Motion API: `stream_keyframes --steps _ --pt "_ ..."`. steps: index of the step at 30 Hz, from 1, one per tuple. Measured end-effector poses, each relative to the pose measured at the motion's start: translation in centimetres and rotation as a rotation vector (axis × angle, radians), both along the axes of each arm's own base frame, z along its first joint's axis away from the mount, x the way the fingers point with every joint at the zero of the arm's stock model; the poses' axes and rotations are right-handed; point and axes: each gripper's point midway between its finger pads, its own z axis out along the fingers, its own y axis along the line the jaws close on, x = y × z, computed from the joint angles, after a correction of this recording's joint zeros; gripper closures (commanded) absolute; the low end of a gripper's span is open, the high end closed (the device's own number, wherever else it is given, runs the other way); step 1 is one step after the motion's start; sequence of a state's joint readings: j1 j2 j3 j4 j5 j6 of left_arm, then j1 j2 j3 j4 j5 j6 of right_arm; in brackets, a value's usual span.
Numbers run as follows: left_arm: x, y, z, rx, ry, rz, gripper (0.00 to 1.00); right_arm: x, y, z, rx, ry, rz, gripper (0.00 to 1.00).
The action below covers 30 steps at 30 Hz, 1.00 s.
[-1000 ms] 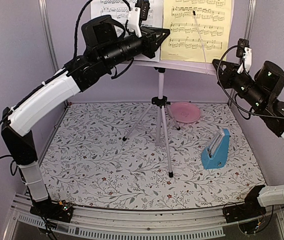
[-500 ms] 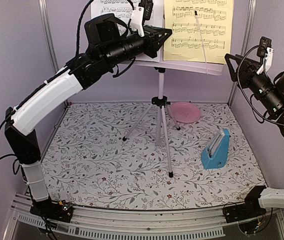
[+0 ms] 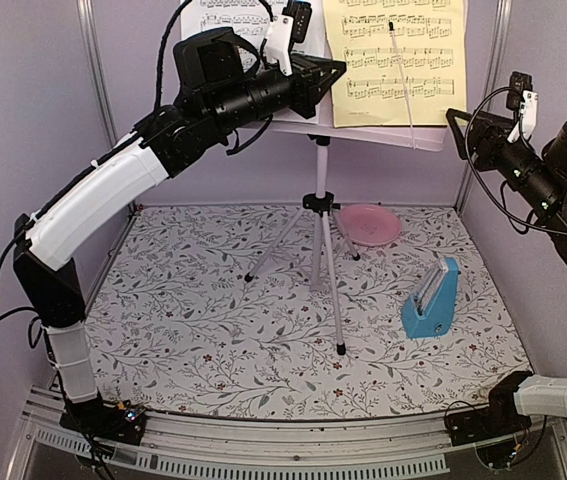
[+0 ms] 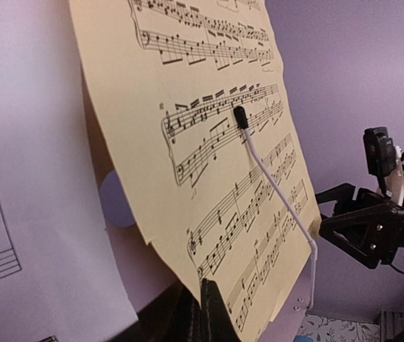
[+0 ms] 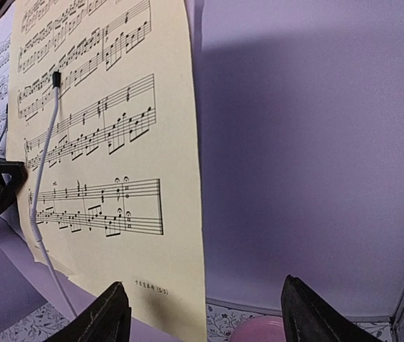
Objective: Set up the instrument practice props
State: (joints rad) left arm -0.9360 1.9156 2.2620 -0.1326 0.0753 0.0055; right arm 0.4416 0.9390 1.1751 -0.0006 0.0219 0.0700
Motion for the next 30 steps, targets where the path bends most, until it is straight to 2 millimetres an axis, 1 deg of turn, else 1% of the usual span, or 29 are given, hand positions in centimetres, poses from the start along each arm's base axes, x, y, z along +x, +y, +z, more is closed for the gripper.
stream_keyframes --steps 3,7,9,10,13,14,18,20,21,24,26,30 --pt "0.0 0.0 0.0 0.002 -0.001 0.0 1.0 0.0 0.1 0.9 -0.004 -0.015 0.024 0.21" --pt "0.0 0.0 0.0 0.003 -0.003 0.001 1.0 0.0 -0.4 2.1 -0.01 -0.043 0.059 0.17" --pt "0.0 0.0 0.0 0.004 -0.005 0.001 1.0 0.1 -0.7 2.4 -0.011 -0.047 0.073 0.17" --pt "0.0 0.0 0.0 0.004 -0.005 0.001 1.0 0.2 -0.6 2.4 -0.013 -0.046 0.086 0.19" --pt "0.0 0.0 0.0 0.006 -0.007 0.002 1.0 0.5 -0.1 2.3 -0.017 -0.034 0.137 0.28" --pt "0.0 0.0 0.0 0.006 -0.008 0.002 1.0 0.6 0.2 2.2 -0.021 -0.03 0.155 0.33" --pt "0.0 0.0 0.0 0.007 -0.009 0.003 1.0 1.0 1.2 1.6 -0.024 -0.006 0.217 0.6" --pt "0.0 0.0 0.0 0.008 -0.011 0.004 1.0 0.9 1.5 1.5 -0.021 0.0 0.235 0.7" --pt "0.0 0.0 0.0 0.009 -0.013 0.005 1.0 0.8 1.5 1.6 -0.019 -0.003 0.238 0.72" --pt "0.0 0.0 0.0 0.012 -0.016 0.006 1.0 0.5 1.6 1.8 -0.013 -0.008 0.251 0.74" --pt "0.0 0.0 0.0 0.012 -0.018 0.007 1.0 0.3 1.7 1.9 -0.013 -0.01 0.26 0.79" --pt "0.0 0.0 0.0 0.013 -0.02 0.008 1.0 0.2 1.7 2.1 -0.013 -0.016 0.264 0.97"
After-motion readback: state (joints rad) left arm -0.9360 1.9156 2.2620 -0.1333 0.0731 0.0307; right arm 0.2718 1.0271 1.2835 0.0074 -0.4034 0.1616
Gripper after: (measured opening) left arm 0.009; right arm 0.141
